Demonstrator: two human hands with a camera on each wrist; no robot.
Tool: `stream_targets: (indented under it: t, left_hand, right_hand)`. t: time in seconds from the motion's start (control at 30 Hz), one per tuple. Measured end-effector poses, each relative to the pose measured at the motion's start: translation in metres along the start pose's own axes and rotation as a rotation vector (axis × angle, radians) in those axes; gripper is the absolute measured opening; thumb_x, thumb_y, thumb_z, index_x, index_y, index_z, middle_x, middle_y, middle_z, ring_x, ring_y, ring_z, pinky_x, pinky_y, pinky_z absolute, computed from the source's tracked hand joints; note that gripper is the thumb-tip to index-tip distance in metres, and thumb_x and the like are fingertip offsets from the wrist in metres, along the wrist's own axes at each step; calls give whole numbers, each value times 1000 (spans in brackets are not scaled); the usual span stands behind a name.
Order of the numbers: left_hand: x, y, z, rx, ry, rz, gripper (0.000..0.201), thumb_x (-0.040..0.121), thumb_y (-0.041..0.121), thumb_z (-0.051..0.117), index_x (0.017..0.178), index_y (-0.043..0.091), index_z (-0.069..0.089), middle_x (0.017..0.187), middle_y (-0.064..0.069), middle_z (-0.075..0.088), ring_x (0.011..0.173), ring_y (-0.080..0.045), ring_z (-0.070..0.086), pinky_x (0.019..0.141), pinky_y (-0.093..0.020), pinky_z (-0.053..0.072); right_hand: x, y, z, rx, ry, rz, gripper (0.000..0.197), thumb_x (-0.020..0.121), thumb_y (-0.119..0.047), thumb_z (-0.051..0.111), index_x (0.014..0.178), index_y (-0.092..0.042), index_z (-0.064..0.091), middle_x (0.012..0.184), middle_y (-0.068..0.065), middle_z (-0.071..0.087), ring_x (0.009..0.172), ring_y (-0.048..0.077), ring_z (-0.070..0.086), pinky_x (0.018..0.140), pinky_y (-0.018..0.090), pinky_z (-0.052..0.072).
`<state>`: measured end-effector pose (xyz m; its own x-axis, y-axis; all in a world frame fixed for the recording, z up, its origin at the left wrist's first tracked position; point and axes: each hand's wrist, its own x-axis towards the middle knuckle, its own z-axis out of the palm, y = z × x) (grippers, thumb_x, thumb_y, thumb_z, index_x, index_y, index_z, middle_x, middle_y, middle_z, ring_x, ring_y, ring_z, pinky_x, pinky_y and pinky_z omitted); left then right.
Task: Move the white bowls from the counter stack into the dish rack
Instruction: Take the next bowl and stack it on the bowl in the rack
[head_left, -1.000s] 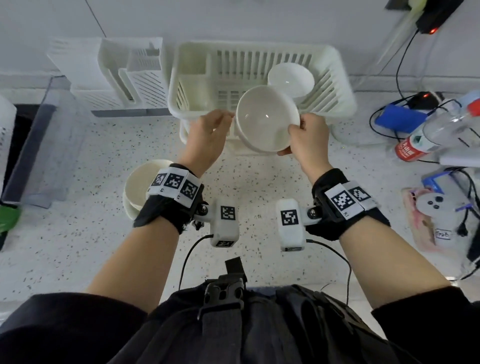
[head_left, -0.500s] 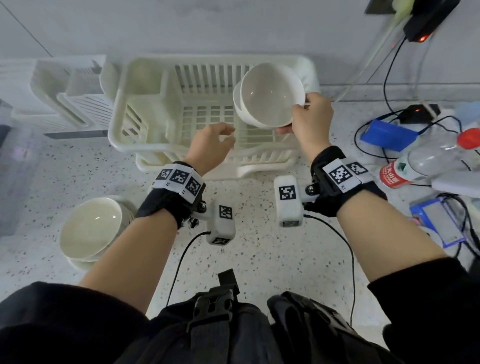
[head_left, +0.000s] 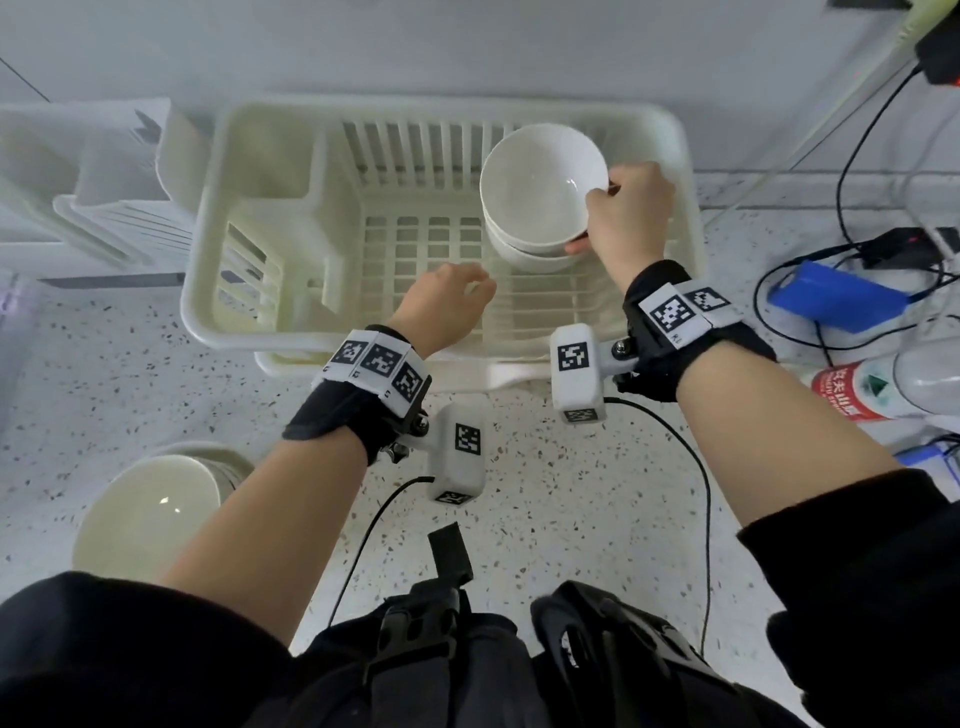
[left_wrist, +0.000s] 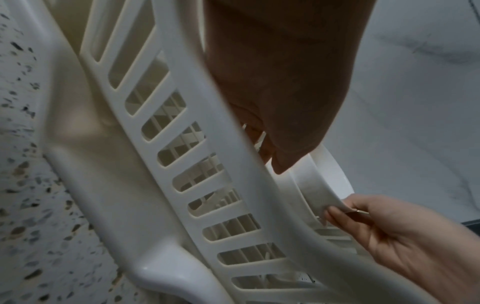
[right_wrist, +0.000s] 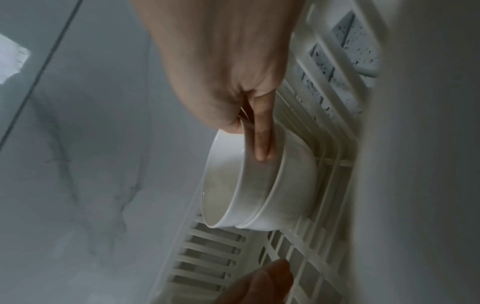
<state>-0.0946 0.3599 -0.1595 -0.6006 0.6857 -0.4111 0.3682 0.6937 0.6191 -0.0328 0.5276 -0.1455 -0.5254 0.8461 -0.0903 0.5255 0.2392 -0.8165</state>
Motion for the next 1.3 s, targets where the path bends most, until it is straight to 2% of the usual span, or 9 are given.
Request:
stream_targets:
  t: [0.2, 0.33, 0.5, 0.6, 0.67, 0.77, 0.87, 0.97, 1.3]
  left_hand:
    - [1, 0, 6, -12, -34, -24, 41, 98, 32, 36, 132, 13, 48, 131, -12, 57, 116, -28, 56, 91, -30, 42]
    - [1, 0, 8, 9, -47, -33, 42, 98, 32, 36, 133, 12, 47, 136, -11, 54, 122, -28, 52, 100, -37, 42]
    - [2, -1, 9, 23, -47, -35, 43, 98, 32, 36, 133, 11, 47, 138, -10, 52, 125, -26, 50, 102, -36, 39]
    - [2, -1, 9, 30, -47, -38, 43, 97, 33, 36, 133, 11, 47, 138, -10, 52, 125, -26, 50, 102, -37, 39]
    - [2, -1, 10, 36, -47, -36, 43, 97, 33, 36, 133, 11, 48, 138, -10, 52, 125, -26, 49, 103, -38, 39]
    - [1, -1, 9, 33, -38, -38, 42, 97, 32, 37, 132, 11, 48, 137, -11, 53, 125, -26, 50, 102, -37, 40]
    - [-1, -1, 8, 22, -15, -31, 41, 97, 32, 38, 131, 12, 49, 135, -10, 55, 123, -26, 51, 100, -35, 41]
    - [-6, 0, 7, 17, 4, -7, 41, 97, 31, 39, 131, 12, 49, 135, -8, 55, 123, -24, 52, 100, -35, 41]
    - [-48, 11, 1, 24, 86, 81, 39, 97, 27, 41, 131, 10, 50, 137, -6, 54, 124, -23, 50, 101, -31, 38]
  right_hand:
    - [8, 10, 3, -39, -11, 1, 40, 81, 10, 42, 47, -11, 33, 50, 0, 38, 35, 12, 56, 36, 34, 51]
    - [12, 15, 4, -83, -9, -1, 40, 81, 8, 44, 49, -11, 31, 50, 3, 38, 35, 10, 57, 32, 25, 45]
    - [16, 20, 8, -104, -30, 1, 32, 84, 5, 45, 57, -10, 38, 81, 16, 55, 46, 15, 65, 24, 10, 30]
    - [18, 22, 10, -133, -60, -5, 15, 84, 4, 45, 76, -8, 50, 102, 18, 62, 32, 10, 59, 23, 8, 27]
    - [19, 23, 12, -150, -52, -7, 13, 83, 4, 46, 85, -6, 54, 112, 18, 61, 43, 17, 63, 23, 8, 27]
    - [16, 18, 11, -189, -33, 14, 22, 82, 7, 50, 101, 2, 60, 123, 17, 55, 81, 36, 67, 24, 7, 31]
    - [12, 15, 7, -265, -66, 35, 47, 78, 11, 58, 122, -2, 50, 137, 16, 37, 106, 32, 56, 45, 18, 53]
    - [9, 17, 5, -256, -124, 29, 55, 76, 10, 60, 127, -6, 47, 138, 16, 33, 104, 39, 61, 74, 45, 60]
    - [-36, 19, -17, -139, -111, -66, 47, 83, 1, 57, 128, -9, 53, 132, 13, 49, 99, 33, 66, 89, 45, 55]
